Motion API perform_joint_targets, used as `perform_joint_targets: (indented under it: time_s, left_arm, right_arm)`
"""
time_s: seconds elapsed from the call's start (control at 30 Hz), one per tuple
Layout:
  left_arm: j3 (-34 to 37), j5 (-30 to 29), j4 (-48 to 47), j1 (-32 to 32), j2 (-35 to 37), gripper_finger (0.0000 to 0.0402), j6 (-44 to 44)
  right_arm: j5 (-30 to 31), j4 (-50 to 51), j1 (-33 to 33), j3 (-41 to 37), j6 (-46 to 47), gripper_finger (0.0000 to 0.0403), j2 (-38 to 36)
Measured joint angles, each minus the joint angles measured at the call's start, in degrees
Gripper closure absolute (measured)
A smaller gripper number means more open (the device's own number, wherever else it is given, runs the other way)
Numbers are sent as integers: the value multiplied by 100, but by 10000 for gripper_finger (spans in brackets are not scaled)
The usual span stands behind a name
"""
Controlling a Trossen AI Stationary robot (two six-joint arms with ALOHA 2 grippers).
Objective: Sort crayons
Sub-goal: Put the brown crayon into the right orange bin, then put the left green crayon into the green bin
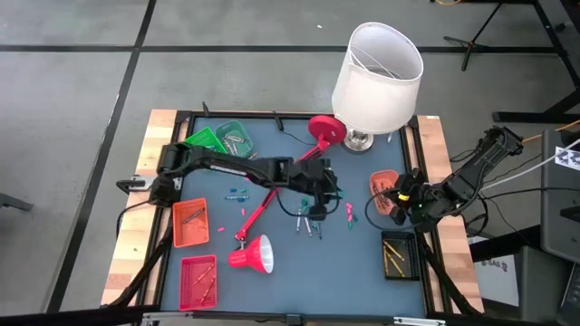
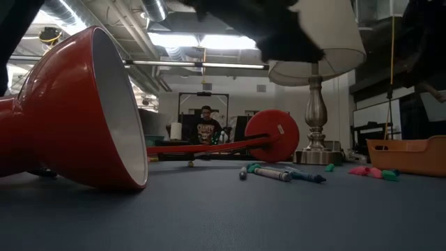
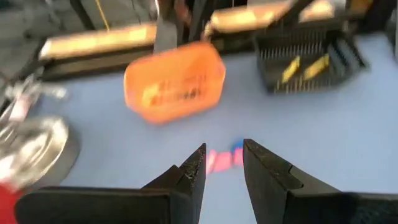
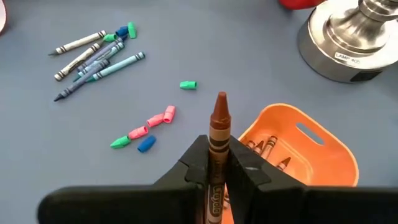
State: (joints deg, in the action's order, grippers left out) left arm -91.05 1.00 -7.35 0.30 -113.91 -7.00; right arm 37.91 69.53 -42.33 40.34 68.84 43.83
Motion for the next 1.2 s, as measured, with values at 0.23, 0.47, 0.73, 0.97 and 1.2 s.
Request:
perform_joint_targets:
  time_s: [0.23,0.47,0.73,0.97,1.2]
  left_arm:
    - [-2,-104,-3133,404,926,312,-60]
    - [-2,-97,-5831,705,1325,312,336]
    - [915,-87,-6156,714,1356,312,644]
    - [2219,-90,-6083,732,1356,312,625]
    - [3072,-178,-5523,729,1353,312,635]
  right_arm:
    - [-98,2,0,-2,4,368,0]
    - [-222,-12,-2,-4,9,309,80]
    - [-310,-60,-2,-4,11,262,266]
    - [-310,-67,-2,-4,9,260,458]
    - [-308,-69,-2,-4,9,260,649]
